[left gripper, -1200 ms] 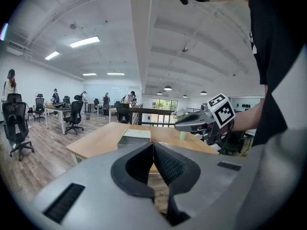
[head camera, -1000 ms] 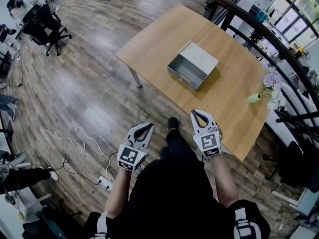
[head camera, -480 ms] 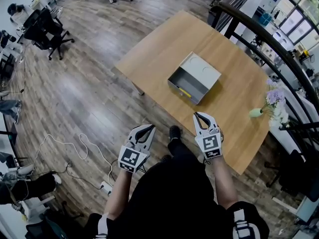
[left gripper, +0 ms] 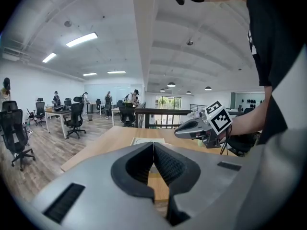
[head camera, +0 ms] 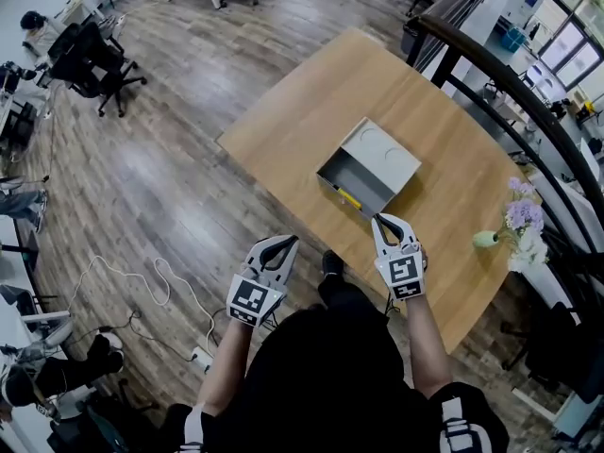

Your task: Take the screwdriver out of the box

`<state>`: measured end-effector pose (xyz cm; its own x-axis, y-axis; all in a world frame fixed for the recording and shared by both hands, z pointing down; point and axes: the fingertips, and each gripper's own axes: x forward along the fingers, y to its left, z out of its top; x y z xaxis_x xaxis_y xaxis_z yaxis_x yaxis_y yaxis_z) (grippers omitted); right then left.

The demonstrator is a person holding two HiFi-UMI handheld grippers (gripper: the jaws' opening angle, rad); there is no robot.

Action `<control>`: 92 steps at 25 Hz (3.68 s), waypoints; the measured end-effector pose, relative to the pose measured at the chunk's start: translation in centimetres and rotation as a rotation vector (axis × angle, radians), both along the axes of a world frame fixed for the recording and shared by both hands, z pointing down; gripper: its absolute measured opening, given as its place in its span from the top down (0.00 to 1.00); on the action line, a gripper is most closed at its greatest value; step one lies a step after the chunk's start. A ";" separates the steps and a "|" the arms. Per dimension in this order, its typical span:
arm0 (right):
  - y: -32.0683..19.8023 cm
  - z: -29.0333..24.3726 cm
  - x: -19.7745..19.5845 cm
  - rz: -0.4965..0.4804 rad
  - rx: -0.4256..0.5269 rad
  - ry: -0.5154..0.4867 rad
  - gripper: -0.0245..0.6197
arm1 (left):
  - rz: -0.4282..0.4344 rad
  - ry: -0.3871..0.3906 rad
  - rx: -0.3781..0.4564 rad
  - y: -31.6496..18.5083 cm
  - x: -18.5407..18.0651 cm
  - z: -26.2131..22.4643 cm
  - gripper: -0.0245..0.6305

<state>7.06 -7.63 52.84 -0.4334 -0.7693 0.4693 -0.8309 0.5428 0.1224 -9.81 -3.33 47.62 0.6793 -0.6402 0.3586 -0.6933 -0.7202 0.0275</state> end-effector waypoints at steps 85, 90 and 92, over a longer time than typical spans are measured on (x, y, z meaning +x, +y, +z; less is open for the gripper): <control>-11.2 24.9 -3.2 -0.306 -1.000 0.106 0.74 | 0.069 -0.029 -0.168 -17.7 -1.1 5.7 0.93; -11.4 25.0 -3.5 -0.296 -1.011 0.116 0.74 | 0.066 -0.026 -0.168 -17.9 -1.2 5.7 0.93; -11.5 25.0 -3.4 -0.291 -1.002 0.120 0.74 | 0.066 -0.029 -0.165 -17.9 -1.0 5.7 0.93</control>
